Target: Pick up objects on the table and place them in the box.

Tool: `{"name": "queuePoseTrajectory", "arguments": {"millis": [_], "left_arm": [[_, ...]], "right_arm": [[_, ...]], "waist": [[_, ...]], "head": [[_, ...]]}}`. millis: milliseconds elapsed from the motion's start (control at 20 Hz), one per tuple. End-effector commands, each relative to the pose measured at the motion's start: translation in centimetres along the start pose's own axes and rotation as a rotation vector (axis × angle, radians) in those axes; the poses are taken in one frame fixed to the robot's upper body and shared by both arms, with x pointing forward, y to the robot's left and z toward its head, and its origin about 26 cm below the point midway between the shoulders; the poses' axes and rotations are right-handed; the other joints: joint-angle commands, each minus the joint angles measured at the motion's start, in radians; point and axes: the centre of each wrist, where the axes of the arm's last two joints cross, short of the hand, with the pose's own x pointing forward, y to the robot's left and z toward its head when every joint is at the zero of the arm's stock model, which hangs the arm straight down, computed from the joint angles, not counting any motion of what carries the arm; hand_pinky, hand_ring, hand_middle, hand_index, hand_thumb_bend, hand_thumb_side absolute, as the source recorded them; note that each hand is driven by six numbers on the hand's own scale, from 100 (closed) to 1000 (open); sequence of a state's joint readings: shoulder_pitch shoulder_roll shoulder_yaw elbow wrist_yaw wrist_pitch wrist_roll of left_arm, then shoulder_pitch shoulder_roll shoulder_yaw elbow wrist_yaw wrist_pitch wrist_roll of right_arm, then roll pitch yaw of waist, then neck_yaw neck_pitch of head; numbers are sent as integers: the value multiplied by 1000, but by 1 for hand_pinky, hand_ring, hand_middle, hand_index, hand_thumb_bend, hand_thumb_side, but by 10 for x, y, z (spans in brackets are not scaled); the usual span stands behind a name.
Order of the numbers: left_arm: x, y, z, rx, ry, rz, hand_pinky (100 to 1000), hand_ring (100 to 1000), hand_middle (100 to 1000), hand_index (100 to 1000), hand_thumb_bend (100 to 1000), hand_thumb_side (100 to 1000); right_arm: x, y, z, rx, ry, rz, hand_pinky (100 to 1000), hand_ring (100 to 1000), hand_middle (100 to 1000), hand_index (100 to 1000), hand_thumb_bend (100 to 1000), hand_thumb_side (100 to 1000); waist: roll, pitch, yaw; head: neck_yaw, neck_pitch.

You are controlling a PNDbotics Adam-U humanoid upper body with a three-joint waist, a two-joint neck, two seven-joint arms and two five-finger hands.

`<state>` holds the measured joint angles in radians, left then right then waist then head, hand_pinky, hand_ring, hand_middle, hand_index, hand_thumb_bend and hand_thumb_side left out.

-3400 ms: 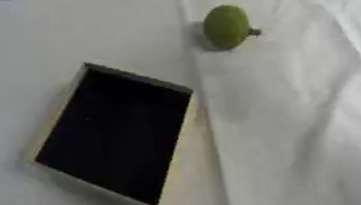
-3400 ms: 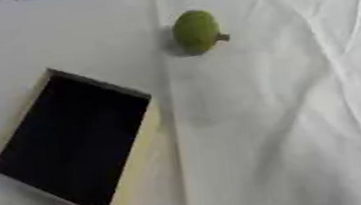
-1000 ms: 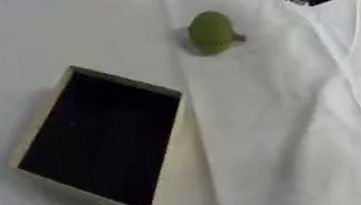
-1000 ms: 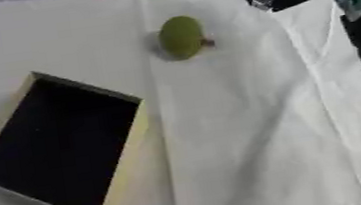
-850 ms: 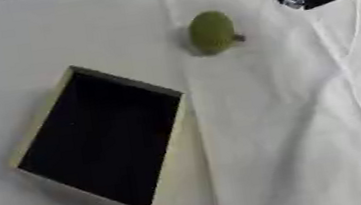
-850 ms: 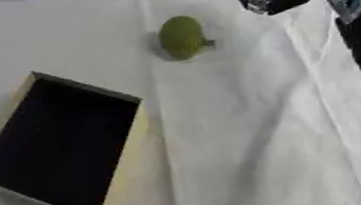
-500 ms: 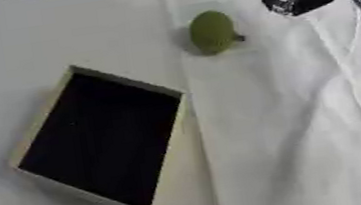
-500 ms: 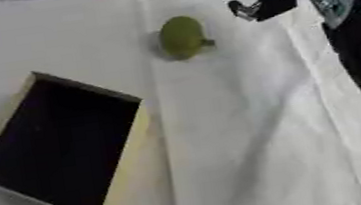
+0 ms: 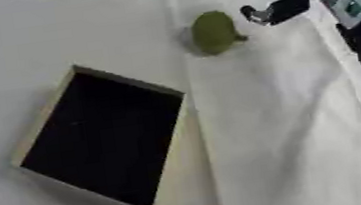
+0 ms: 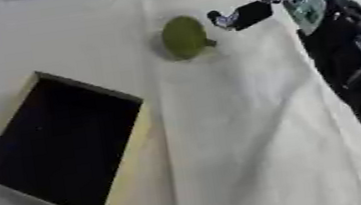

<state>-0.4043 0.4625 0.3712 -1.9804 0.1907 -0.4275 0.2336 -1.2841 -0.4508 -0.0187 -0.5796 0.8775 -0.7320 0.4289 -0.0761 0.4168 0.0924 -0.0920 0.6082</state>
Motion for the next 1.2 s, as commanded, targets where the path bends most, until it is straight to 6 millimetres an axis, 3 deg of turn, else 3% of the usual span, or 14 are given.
{"name": "queuePoseTrajectory", "arguments": {"millis": [50,400,800,1000,1050,1200], "left_arm": [[6,-2,-9,-10,-39,9,660,646,560,716,291,294],[6,-4,-10,-13,-44,18,660,645,560,716,301,293],[6,-8,-13,-24,-54,40,660,645,560,714,298,297],[6,-8,-13,-25,-53,44,660,645,560,714,294,300],[7,-8,-13,-25,-53,44,660,645,560,714,294,299],[7,-8,-14,-25,-54,46,660,645,560,714,295,299]], "right_arm": [[4,-18,-2,99,-99,86,981,1000,910,973,100,491],[7,-14,-6,127,-86,108,979,1000,909,990,100,464],[10,-10,-10,110,-99,105,981,1000,891,999,100,564],[10,-6,-12,117,-114,98,978,1000,879,975,100,519],[11,-4,-13,125,-122,97,981,1000,855,950,100,401],[11,3,-15,159,-153,92,979,1000,822,918,100,245]], "waist": [[6,-19,4],[5,-10,13],[2,4,29],[0,6,32],[0,7,33],[-1,6,34]], "head": [[-6,-18],[-13,-22],[-22,-32],[-23,-28],[-23,-27],[-22,-25]]}}
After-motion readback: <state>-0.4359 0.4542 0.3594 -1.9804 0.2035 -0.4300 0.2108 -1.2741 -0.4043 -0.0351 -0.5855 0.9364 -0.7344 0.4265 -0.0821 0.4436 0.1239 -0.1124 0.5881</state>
